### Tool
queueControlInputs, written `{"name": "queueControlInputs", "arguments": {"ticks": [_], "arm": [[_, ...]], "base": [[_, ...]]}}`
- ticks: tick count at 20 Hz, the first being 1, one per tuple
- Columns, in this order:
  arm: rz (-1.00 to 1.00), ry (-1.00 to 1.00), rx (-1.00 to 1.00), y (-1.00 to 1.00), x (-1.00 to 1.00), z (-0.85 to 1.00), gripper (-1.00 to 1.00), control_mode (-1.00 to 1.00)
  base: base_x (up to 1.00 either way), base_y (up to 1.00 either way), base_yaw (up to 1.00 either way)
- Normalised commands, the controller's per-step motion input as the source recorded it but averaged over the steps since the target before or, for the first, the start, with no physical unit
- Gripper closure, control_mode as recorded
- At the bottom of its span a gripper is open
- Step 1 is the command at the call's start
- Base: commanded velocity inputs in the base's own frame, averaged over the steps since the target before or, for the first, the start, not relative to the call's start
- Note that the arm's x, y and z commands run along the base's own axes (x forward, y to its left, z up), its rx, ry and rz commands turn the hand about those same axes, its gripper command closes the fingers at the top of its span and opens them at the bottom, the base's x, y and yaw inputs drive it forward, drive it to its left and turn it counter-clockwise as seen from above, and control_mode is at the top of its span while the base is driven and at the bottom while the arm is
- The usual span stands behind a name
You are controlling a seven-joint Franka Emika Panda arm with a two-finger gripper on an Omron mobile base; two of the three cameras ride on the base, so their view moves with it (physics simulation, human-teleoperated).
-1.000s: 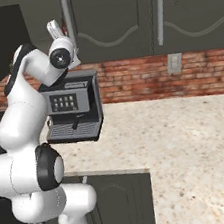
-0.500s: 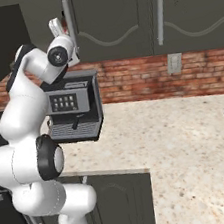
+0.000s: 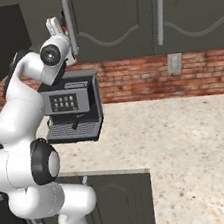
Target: Pick the candle and candle from the dining table and place them in the open cabinet. Close the cabinet after placing the objects.
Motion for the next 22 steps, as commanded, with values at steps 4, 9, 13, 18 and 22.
{"name": "queueControlInputs", "arguments": {"ticks": [4, 9, 13, 18, 22], "arm": [[0.0, 0.0, 0.0, 0.18, -0.58, 0.07, -1.0, -1.0], [0.01, -0.01, 0.0, 0.13, -0.68, 0.06, -1.0, -1.0], [0.04, 0.0, -0.01, 0.0, -0.59, -0.02, -1.0, -1.0], [0.11, 0.09, -0.01, -0.09, -0.62, -0.22, -1.0, -1.0], [0.17, 0.09, -0.08, -0.08, -0.64, -0.11, -1.0, -1.0]], "base": [[0.0, 0.0, 0.0], [0.0, 0.0, 0.0], [0.0, 0.0, 0.0], [0.0, 0.0, 0.0], [0.0, 0.0, 0.0]]}}
